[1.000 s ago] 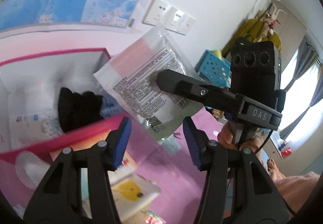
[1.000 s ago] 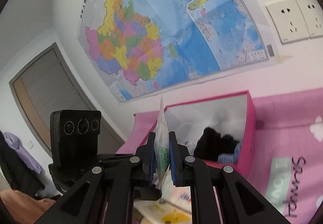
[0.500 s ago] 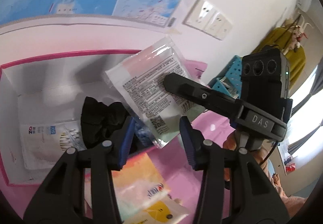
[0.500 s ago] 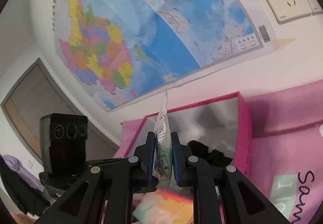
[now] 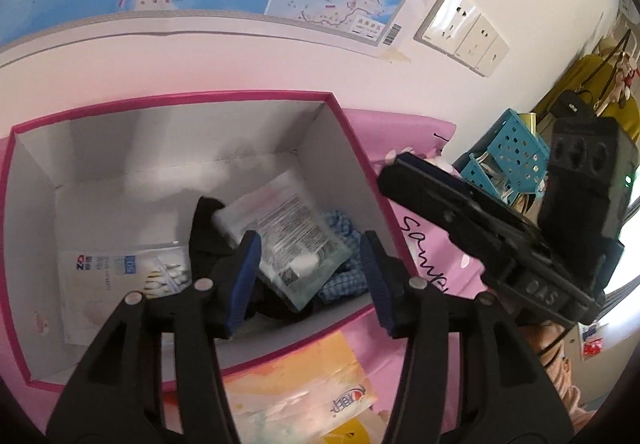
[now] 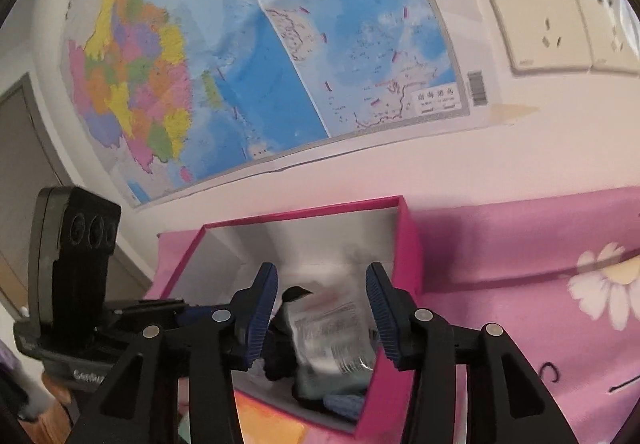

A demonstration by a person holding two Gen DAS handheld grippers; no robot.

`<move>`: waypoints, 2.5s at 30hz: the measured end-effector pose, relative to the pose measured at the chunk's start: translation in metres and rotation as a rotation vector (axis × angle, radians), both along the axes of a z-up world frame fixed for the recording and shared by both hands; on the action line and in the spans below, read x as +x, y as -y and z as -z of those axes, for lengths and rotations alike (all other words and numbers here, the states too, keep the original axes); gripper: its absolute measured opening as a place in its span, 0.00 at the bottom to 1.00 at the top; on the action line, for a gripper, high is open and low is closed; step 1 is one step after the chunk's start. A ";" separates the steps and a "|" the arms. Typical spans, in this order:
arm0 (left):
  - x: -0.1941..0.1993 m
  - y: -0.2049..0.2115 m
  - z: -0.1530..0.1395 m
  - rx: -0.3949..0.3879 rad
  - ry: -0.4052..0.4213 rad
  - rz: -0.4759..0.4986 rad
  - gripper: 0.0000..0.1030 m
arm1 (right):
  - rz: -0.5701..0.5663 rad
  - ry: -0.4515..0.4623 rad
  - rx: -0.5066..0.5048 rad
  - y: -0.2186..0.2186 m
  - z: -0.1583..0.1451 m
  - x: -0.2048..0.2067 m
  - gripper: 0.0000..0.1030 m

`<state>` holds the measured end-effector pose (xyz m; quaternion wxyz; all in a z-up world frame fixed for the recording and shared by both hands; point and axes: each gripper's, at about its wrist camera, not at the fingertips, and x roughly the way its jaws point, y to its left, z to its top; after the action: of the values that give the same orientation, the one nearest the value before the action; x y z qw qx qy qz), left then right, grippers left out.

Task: Organize soft objects
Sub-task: 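Lower the wipes packet into the pink box and open the right gripper, then grasp the green plush toy with both grippers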

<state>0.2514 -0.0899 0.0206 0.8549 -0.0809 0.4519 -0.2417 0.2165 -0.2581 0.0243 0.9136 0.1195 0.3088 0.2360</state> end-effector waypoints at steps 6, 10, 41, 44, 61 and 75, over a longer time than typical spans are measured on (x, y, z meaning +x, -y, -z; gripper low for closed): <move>-0.024 -0.001 -0.009 0.013 0.084 0.038 0.51 | -0.039 0.008 -0.090 -0.009 0.002 -0.020 0.46; -0.047 -0.006 -0.021 0.014 0.143 0.056 0.51 | -0.065 0.007 -0.093 -0.010 0.003 -0.031 0.46; -0.207 -0.161 0.049 -0.002 0.129 -0.184 0.58 | -0.561 -0.153 -0.104 -0.127 0.072 -0.195 0.47; -0.209 -0.164 0.054 -0.004 0.123 -0.183 0.58 | -0.506 -0.165 -0.153 -0.136 0.079 -0.191 0.47; -0.207 -0.168 0.077 -0.019 0.065 -0.106 0.58 | -0.373 -0.162 -0.270 -0.158 0.081 -0.190 0.51; -0.211 -0.160 0.089 -0.036 0.031 -0.052 0.58 | -0.361 -0.139 -0.272 -0.170 0.088 -0.187 0.56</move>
<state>0.0399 0.0699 -0.0684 0.8662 -0.1042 0.4318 -0.2288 0.0296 -0.0879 -0.0635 0.8409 -0.0459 0.4161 0.3431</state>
